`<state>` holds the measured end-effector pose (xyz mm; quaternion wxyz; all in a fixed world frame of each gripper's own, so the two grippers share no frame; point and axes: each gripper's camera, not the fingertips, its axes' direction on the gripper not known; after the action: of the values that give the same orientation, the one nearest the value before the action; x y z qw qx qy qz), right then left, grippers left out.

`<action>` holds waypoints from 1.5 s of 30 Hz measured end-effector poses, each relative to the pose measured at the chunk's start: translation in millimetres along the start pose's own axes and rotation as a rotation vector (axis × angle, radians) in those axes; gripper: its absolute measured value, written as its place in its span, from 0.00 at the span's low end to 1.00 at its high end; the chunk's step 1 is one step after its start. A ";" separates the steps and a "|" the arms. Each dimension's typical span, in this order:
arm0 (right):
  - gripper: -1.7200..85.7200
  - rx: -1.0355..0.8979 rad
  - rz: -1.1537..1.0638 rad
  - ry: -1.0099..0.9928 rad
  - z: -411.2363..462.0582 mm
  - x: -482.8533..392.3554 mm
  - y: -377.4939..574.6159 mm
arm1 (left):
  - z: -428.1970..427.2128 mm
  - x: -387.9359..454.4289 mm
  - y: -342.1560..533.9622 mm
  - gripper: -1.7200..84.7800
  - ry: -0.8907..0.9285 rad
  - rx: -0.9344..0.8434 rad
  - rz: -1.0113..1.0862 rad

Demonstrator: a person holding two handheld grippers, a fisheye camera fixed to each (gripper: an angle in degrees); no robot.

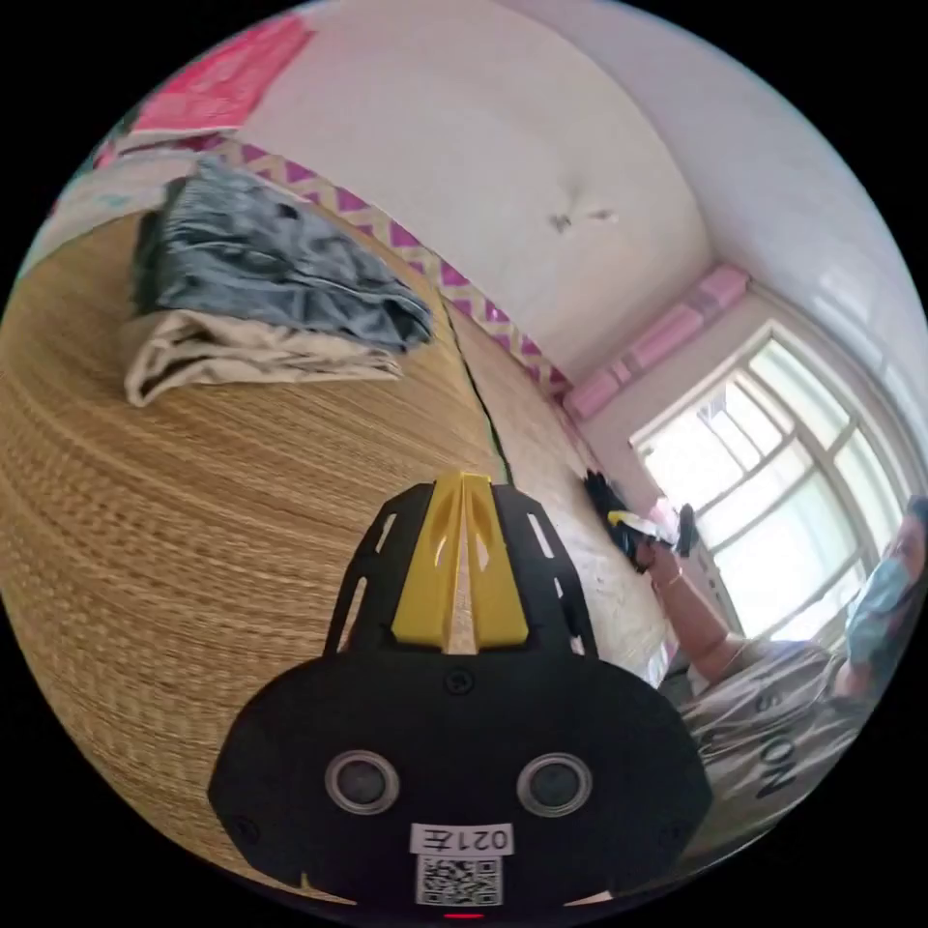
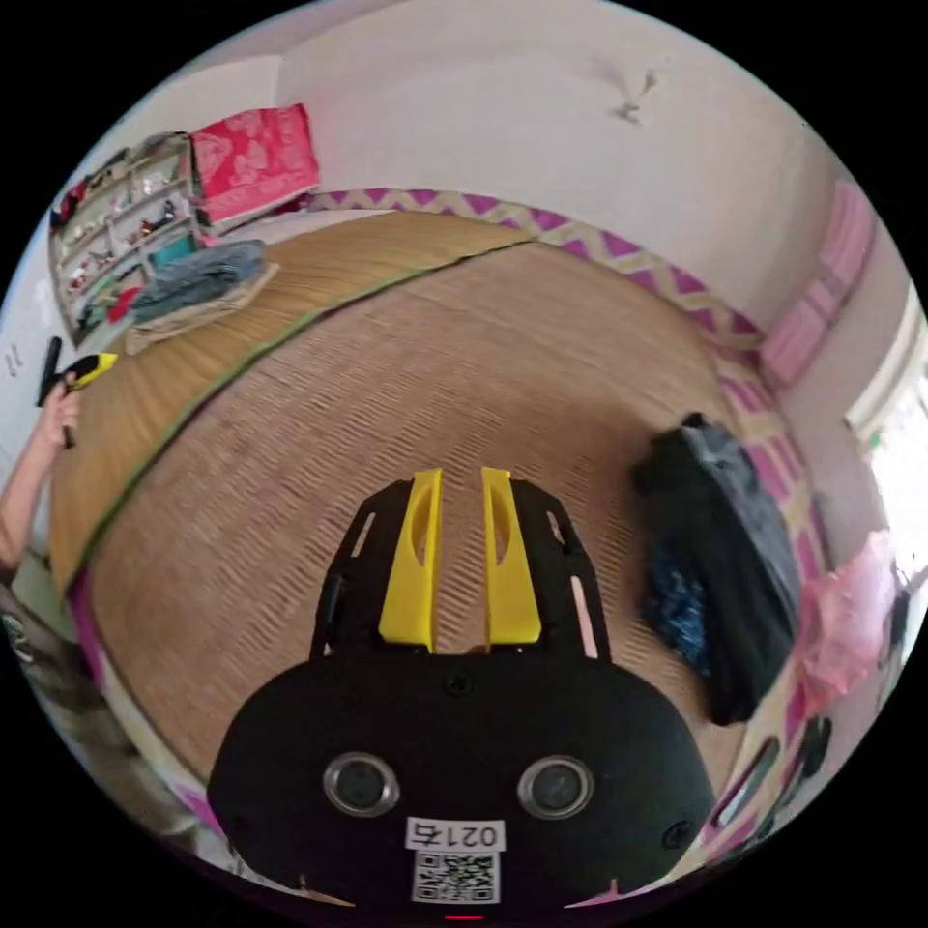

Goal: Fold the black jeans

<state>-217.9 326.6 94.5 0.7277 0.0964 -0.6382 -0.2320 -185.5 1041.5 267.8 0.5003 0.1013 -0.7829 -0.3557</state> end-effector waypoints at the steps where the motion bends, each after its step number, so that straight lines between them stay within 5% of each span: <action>1: 0.11 -0.001 0.028 0.110 -13.4 23.7 9.4 | 18.5 35.7 -2.7 0.01 -0.010 -0.041 0.055; 8: 0.15 -0.005 0.039 0.373 -54.0 133.6 -22.1 | 91.4 188.6 -22.0 0.01 -0.081 -0.103 0.292; 15: 0.19 -0.093 -0.253 0.487 -30.1 126.1 -113.5 | 109.2 314.8 -32.3 0.05 -0.362 -0.102 0.697; 18: 0.18 -0.178 -0.315 0.594 -13.9 124.2 -140.4 | 118.3 335.7 -53.2 0.07 -0.439 -0.166 0.713; 25: 0.09 -0.030 0.038 0.409 -121.8 200.0 -192.0 | 97.5 311.6 -138.3 0.01 -0.136 -0.311 0.559; 31: 0.08 0.147 0.337 0.294 -306.5 283.4 -225.1 | 79.7 318.6 -172.7 0.01 -0.178 -0.330 0.574; 38: 0.08 0.397 0.109 0.284 -535.2 118.1 -270.8 | 39.3 338.1 -183.2 0.01 -0.328 -0.226 0.685; 45: 0.09 0.403 -0.301 -0.016 -523.0 -216.4 -290.7 | -109.5 307.9 -214.6 0.01 -0.059 -0.054 0.426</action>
<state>212.1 90.7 -310.9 0.6459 0.3316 -0.6558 -0.2067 -281.7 677.3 372.6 0.5437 -0.0904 -0.7911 -0.2653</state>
